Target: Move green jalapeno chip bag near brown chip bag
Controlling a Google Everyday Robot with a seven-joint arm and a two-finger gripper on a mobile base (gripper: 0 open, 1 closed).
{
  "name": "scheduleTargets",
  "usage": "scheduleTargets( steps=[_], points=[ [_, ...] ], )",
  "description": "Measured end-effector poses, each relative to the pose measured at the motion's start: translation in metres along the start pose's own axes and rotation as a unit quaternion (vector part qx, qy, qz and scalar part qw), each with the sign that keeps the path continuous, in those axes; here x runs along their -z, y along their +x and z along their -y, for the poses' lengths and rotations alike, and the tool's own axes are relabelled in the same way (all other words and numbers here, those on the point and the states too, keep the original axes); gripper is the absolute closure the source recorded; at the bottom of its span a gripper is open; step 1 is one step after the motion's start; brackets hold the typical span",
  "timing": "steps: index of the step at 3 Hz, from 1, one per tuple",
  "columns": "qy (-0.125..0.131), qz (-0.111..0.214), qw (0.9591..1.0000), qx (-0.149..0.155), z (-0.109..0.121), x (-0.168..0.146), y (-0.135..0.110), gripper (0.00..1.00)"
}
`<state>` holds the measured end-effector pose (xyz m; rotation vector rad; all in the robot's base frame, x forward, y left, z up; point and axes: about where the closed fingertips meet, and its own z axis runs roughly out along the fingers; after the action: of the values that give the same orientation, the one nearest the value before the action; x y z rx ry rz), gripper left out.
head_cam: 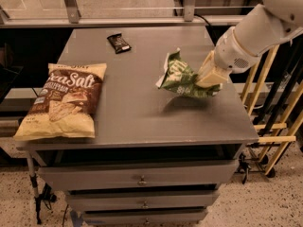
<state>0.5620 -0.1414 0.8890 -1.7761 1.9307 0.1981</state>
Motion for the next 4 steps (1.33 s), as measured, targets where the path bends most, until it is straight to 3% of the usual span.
scheduleTargets(
  steps=[1, 2, 3, 4],
  points=[
    [0.025, 0.041, 0.9979, 0.042, 0.009, 0.033, -0.041, 1.00],
    [0.028, 0.046, 0.9975, 0.046, 0.011, 0.036, -0.044, 1.00],
    [0.014, 0.052, 0.9973, 0.050, 0.008, 0.027, -0.051, 1.00],
    [-0.016, 0.077, 0.9914, 0.105, 0.004, 0.009, -0.098, 1.00]
  ],
)
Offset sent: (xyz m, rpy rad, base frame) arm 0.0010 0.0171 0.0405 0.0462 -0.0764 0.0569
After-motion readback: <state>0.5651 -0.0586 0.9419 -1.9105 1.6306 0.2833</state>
